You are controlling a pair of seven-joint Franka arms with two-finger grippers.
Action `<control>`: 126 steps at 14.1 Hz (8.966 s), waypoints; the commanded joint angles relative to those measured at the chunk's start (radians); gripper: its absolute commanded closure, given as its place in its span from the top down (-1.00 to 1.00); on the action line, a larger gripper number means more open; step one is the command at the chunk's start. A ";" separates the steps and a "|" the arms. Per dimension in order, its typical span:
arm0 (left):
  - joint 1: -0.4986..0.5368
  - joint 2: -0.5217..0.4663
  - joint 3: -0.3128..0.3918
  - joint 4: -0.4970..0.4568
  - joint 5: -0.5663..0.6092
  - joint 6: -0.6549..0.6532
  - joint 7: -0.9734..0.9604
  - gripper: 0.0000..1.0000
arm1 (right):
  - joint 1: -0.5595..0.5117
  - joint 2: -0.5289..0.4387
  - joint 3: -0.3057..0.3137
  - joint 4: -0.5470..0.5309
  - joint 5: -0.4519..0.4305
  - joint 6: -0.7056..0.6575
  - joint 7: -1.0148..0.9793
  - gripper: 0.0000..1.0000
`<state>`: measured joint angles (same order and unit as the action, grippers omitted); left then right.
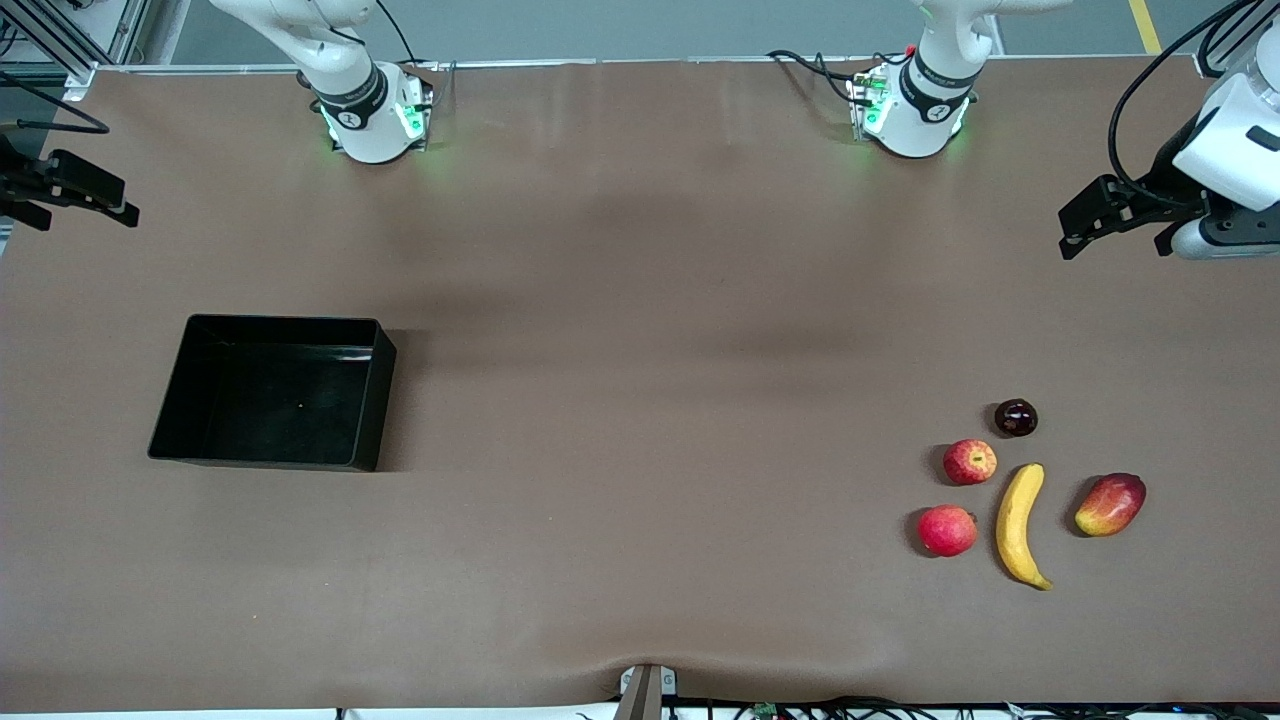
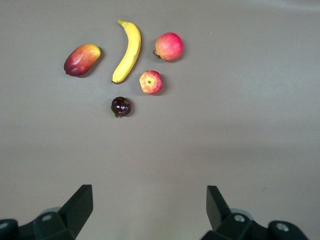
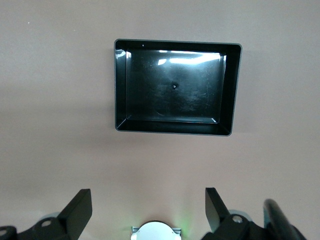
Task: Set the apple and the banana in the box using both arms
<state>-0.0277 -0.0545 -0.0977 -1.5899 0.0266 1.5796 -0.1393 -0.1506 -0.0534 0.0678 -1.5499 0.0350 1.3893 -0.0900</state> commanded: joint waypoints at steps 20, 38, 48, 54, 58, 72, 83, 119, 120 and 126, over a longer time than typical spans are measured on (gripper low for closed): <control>0.037 0.424 0.001 -0.306 0.150 0.761 0.107 1.00 | -0.222 0.487 0.001 0.113 0.009 0.247 -0.209 1.00; 0.088 0.703 -0.002 -0.143 0.070 0.881 0.101 0.91 | -0.323 0.616 0.009 -0.142 0.016 0.599 -0.367 -1.00; 0.097 0.691 -0.002 -0.154 0.070 0.850 0.116 -0.17 | 0.037 0.530 0.021 0.068 0.058 0.206 -0.117 -1.00; 0.089 0.642 -0.020 -0.148 0.072 0.752 0.119 -0.49 | 0.327 0.547 0.017 0.068 0.230 0.311 0.307 -1.00; 0.089 0.550 -0.068 -0.148 0.070 0.610 0.102 -0.49 | 0.491 0.601 0.018 0.068 0.243 0.471 0.530 -1.00; -0.001 0.438 -0.326 -0.133 0.088 0.462 -0.269 -0.49 | 0.582 0.676 -0.008 0.261 0.160 0.446 0.584 1.00; -0.259 0.622 -0.326 -0.191 0.252 0.662 -0.675 -0.47 | 0.268 0.521 -0.013 0.455 0.082 0.056 0.529 1.00; 0.278 0.814 -0.254 0.136 0.335 0.670 -0.090 1.00 | 0.029 0.087 0.004 0.163 -0.053 -0.047 -0.031 1.00; 0.279 0.829 -0.238 0.136 0.338 0.709 -0.059 1.00 | 0.031 0.087 0.004 0.163 -0.053 -0.047 -0.031 1.00; 0.281 0.893 -0.171 0.136 0.337 0.829 0.142 1.00 | 0.032 0.087 0.006 0.163 -0.046 -0.049 -0.031 1.00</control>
<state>0.2588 0.8141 -0.2808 -1.4825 0.3424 2.3870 -0.0350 -0.1254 0.0580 0.0741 -1.3676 0.0062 1.3340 -0.1123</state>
